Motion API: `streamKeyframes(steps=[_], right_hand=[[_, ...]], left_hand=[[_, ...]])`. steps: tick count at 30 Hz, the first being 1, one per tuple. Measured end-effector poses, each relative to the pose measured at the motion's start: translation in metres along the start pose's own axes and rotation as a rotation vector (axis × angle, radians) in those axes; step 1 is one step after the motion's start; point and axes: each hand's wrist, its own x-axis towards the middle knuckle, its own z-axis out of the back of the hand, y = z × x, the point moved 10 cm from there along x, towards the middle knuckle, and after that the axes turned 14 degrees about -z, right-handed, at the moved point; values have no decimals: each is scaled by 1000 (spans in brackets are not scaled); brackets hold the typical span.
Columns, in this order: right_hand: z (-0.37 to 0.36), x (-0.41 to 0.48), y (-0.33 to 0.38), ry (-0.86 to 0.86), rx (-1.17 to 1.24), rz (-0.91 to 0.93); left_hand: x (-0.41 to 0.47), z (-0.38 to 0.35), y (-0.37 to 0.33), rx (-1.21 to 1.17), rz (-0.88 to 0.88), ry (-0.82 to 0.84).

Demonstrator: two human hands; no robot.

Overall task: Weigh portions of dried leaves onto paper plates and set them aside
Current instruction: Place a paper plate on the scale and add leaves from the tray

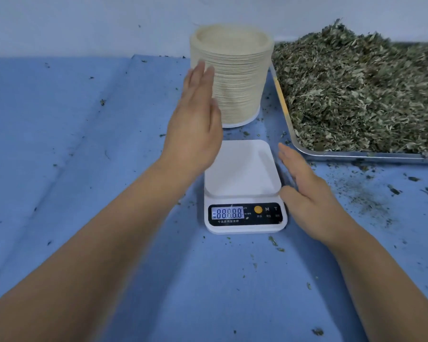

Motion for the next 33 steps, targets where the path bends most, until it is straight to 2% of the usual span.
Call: streamKeyframes(steps=[1,3,7,11,17,20,26,30,33], right_hand=[[4,2,-3,-29,10,-27],[8,3,-2,-49,19,-35],[8,-3,-2,-35,19,-19],[5,-4,-1,-23,-15,-1],[1,-3,1,-10,6,12],[1,0,-2,-13,-2,8],[7,5,-5,-65,41,7],[21,5,-3,-165,340,-14],[33,12,13,-137,761,-90]], left_hand=[[18,0,-5,107,-84,31],[50,-5,-5,259,-142,94],[88,-25,5,406,-136,247],[103,-29,13,450,-125,316],[114,-22,16,377,-48,302],[117,-14,14,340,-26,244],[110,-4,7,305,-78,181],[81,8,-19,232,-202,128],[47,14,-44,176,-295,102]])
